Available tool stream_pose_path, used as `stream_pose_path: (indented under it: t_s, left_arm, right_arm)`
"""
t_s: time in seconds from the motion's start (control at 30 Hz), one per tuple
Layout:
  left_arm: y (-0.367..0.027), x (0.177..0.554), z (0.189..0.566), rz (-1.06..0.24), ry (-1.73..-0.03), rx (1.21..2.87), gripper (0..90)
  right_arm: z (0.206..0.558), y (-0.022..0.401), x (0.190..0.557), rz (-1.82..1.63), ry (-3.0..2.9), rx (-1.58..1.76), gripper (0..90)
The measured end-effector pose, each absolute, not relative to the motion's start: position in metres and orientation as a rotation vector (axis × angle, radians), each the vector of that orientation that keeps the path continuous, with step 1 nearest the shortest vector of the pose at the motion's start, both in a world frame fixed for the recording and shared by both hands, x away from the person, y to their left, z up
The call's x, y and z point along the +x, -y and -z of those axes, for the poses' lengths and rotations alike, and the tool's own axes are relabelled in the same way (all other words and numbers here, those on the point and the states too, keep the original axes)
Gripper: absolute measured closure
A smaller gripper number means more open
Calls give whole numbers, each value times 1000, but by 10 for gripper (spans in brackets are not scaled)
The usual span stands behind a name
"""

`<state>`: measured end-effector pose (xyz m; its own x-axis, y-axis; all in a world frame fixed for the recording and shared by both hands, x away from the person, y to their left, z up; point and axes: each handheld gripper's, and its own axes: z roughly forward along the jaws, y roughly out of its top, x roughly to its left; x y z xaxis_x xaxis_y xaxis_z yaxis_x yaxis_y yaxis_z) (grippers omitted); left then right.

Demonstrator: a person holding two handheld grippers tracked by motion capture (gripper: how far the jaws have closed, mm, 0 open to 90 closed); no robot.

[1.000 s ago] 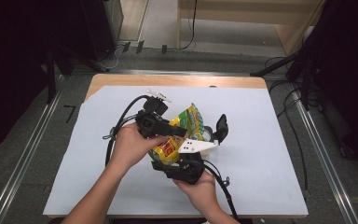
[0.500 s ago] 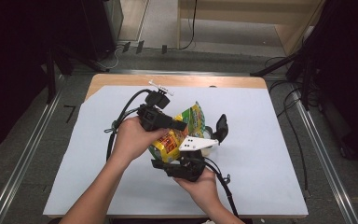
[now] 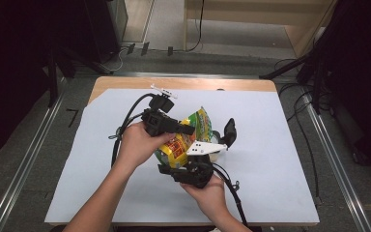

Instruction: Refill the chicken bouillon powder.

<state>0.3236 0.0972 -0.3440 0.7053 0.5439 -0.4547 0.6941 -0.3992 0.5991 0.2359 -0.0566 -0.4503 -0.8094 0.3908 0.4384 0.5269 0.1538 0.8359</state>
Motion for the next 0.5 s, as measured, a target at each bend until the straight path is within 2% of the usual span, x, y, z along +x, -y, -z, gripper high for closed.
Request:
stream_pose_path:
  t_s: [0.13,0.3,0.37,0.47,0.5]
  left_arm:
    - [-99,322,343,242,-942,2088,646]
    - [-99,323,343,251,-965,2082,638]
    - [-100,324,343,264,-999,2073,570]
    - [-102,323,342,263,-1001,2056,572]
    - [-102,322,341,253,-989,2056,635]
  right_arm:
    - [450,59,237,1750,2240,-919,677]
    - [450,59,237,1753,2227,-921,678]
    - [450,60,238,1761,2208,-922,677]
    - [449,62,239,1769,2197,-927,677]
    - [449,62,239,1764,2193,-928,676]
